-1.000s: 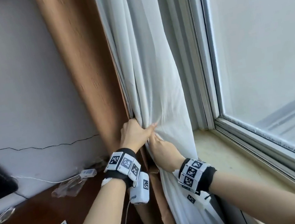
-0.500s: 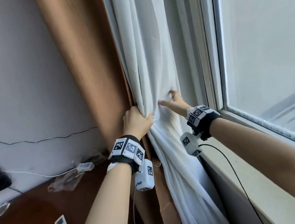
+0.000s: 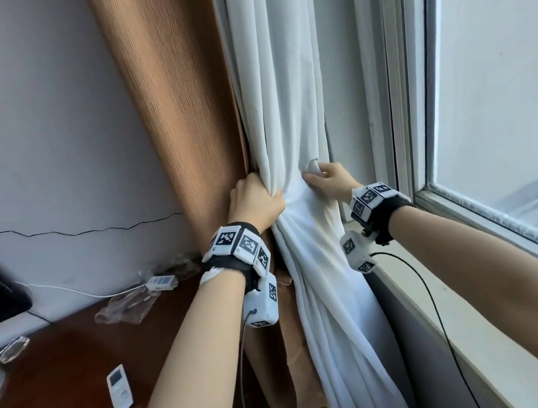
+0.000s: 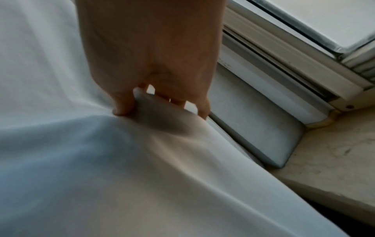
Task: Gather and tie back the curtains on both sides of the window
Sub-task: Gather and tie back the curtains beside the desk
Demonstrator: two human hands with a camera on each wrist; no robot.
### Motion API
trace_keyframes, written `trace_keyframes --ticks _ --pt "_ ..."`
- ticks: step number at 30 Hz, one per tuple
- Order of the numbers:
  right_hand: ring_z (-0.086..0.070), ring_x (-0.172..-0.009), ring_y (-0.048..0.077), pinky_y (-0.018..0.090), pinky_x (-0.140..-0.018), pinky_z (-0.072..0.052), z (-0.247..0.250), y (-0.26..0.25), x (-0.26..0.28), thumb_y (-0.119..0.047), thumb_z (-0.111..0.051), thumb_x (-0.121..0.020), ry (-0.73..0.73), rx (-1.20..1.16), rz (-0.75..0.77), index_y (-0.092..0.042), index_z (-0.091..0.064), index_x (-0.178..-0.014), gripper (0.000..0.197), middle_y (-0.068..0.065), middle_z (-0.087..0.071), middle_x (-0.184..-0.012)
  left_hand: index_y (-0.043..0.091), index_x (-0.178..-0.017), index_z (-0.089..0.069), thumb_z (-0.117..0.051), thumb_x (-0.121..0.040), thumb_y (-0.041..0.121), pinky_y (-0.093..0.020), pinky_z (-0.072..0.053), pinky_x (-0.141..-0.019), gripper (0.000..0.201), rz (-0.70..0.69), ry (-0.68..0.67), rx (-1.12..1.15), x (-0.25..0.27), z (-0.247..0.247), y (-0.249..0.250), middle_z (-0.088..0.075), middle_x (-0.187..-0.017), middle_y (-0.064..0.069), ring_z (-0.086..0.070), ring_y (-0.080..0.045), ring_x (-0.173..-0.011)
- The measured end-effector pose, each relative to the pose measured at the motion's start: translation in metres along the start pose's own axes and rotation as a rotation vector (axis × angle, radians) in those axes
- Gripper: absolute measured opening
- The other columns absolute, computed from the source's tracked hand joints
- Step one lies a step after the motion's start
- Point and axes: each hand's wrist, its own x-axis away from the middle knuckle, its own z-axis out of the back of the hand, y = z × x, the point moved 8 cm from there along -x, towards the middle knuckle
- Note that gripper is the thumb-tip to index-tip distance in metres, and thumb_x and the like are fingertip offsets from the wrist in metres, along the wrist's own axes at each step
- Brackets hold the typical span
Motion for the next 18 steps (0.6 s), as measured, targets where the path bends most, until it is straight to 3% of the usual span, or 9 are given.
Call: trace_keyframes --ticks 5,8,10,14,18 --pt "-0.035 -0.057 0.012 0.026 -0.053 -0.027 0.029 0.007 0.020 -0.037 -0.070 -0.083 0.195 0.175 0.024 -0.014 -0.042 -0.057 0.045 -0.002 -0.042 -0.057 -0.001 -0.121 -0.051 -0.058 -0.088 0.027 -0.038 -0.039 -0.098 0.044 0.004 0.006 -0.010 0.004 -0.001 0.004 -0.052 -0.128 -0.024 -0.045 -0.043 -0.122" --pt "-0.040 -0.058 0.017 0.031 -0.056 -0.033 0.044 0.005 0.040 -0.043 -0.066 -0.084 0.249 0.252 0.066 -0.002 -0.051 -0.071 0.046 0.006 -0.050 -0.060 -0.002 -0.121 -0.051 -0.057 -0.088 0.026 -0.039 -0.038 -0.099 0.044 0.008 0.010 -0.022 0.006 0.000 0.005 -0.051 -0.128 -0.026 -0.045 -0.043 -0.122" --pt "-0.041 -0.058 0.020 0.032 -0.055 -0.036 0.048 0.005 0.054 -0.045 -0.059 -0.089 0.258 0.308 0.109 -0.004 -0.055 -0.078 0.043 0.010 -0.053 -0.059 -0.003 -0.121 -0.050 -0.057 -0.089 0.026 -0.039 -0.038 -0.099 0.043 0.012 0.012 -0.030 0.007 0.001 0.004 -0.051 -0.128 -0.027 -0.045 -0.044 -0.122" --pt "-0.041 -0.049 0.025 0.035 -0.052 -0.035 0.054 -0.010 0.082 -0.036 -0.047 -0.099 0.265 0.494 0.273 -0.008 -0.058 -0.083 0.034 0.004 -0.047 -0.049 -0.004 -0.119 -0.050 -0.056 -0.089 0.024 -0.039 -0.037 -0.099 0.041 0.016 0.019 -0.025 0.010 0.003 0.004 -0.051 -0.127 -0.028 -0.045 -0.045 -0.121" --pt "-0.047 -0.044 0.032 0.038 -0.048 -0.044 0.059 -0.019 0.109 -0.030 -0.048 -0.099 0.345 0.679 0.362 -0.011 -0.054 -0.077 0.030 0.006 -0.049 -0.046 -0.003 -0.119 -0.051 -0.057 -0.088 0.023 -0.039 -0.037 -0.098 0.041 0.028 0.022 -0.011 0.013 0.004 0.006 -0.051 -0.127 -0.028 -0.045 -0.044 -0.122"
